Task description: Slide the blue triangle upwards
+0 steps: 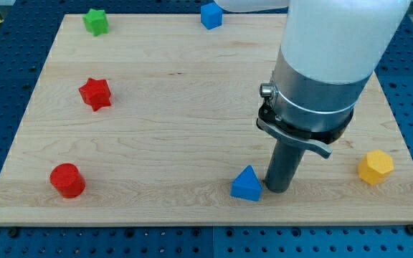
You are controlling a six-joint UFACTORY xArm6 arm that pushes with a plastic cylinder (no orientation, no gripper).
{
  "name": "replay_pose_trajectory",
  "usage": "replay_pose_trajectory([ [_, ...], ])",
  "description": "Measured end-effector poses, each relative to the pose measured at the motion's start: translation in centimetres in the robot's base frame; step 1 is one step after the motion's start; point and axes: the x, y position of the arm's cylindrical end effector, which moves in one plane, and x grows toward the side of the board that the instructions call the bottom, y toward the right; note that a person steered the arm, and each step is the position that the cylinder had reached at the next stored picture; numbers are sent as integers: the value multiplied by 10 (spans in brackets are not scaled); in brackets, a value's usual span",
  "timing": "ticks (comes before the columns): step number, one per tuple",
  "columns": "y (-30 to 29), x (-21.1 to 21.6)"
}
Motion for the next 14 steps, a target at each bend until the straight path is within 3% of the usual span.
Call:
replay_pose_trajectory([
  [4, -21, 38],
  [6, -48, -2],
  [8, -55, 34],
  [9, -78, 21],
  [14, -79, -7],
])
